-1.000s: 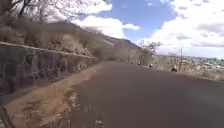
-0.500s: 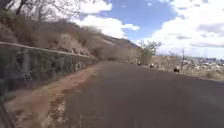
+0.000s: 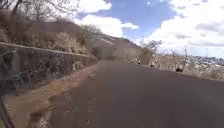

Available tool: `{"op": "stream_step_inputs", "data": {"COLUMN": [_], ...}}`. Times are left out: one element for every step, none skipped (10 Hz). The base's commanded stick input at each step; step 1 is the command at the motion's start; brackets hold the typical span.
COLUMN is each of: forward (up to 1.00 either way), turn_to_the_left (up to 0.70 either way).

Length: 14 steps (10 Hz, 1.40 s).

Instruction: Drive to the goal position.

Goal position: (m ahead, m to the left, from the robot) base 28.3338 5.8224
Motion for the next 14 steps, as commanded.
{"op": "stream_step_inputs", "data": {"forward": [0.7, 0.7, 0.7, 0.7, 0.7, 0.7, 0.7, 0.7, 0.7, 0.7, 0.7, 0.7, 0.7, 0.7], "turn_to_the_left": [0.02, 0.01, 0.0, 0.0, 0.0, 0.0, 0.0, 0.0, 0.0, 0.0, 0.0, 0.0, 0.0, 0.0]}}
